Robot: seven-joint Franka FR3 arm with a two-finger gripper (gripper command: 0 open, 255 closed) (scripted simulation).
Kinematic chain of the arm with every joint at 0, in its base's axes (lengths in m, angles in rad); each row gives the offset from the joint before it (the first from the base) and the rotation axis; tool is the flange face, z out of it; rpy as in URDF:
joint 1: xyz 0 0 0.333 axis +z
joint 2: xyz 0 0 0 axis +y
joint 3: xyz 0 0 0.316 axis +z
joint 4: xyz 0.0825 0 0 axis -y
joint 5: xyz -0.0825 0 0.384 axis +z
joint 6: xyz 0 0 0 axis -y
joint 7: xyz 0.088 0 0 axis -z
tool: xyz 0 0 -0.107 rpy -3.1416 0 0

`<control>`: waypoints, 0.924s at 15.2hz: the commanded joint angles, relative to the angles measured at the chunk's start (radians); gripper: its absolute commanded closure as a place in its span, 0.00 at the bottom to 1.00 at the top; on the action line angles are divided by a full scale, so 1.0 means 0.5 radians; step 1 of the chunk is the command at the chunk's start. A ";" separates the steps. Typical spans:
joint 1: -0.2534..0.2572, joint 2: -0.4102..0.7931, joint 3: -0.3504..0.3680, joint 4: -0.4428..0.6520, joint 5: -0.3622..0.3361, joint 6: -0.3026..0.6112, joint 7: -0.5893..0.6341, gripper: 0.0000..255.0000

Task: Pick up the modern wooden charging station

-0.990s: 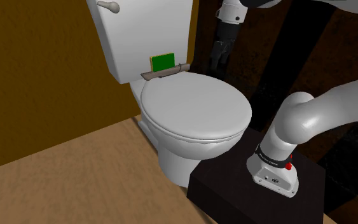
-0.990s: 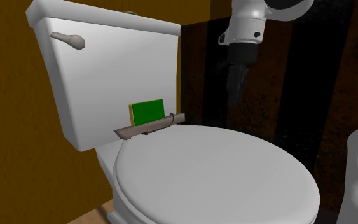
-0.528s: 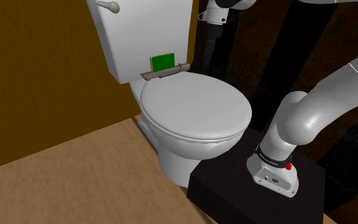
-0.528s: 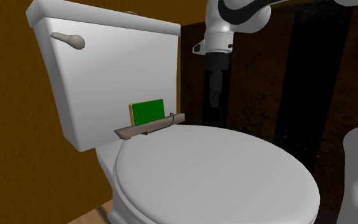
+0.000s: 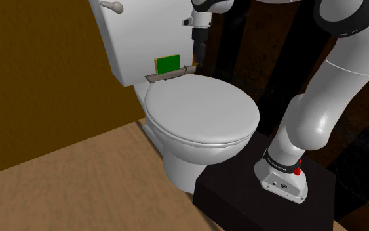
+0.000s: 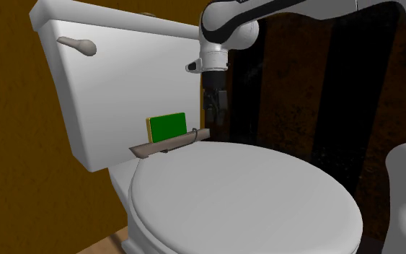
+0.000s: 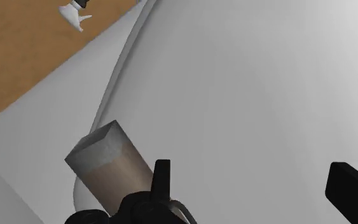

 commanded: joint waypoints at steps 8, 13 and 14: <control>-0.010 0.690 0.047 0.690 0.167 -0.168 -0.760 0.00; -0.005 0.700 0.051 0.568 0.172 -0.038 -0.772 0.00; -0.004 0.705 0.052 0.533 0.174 0.002 -0.777 0.00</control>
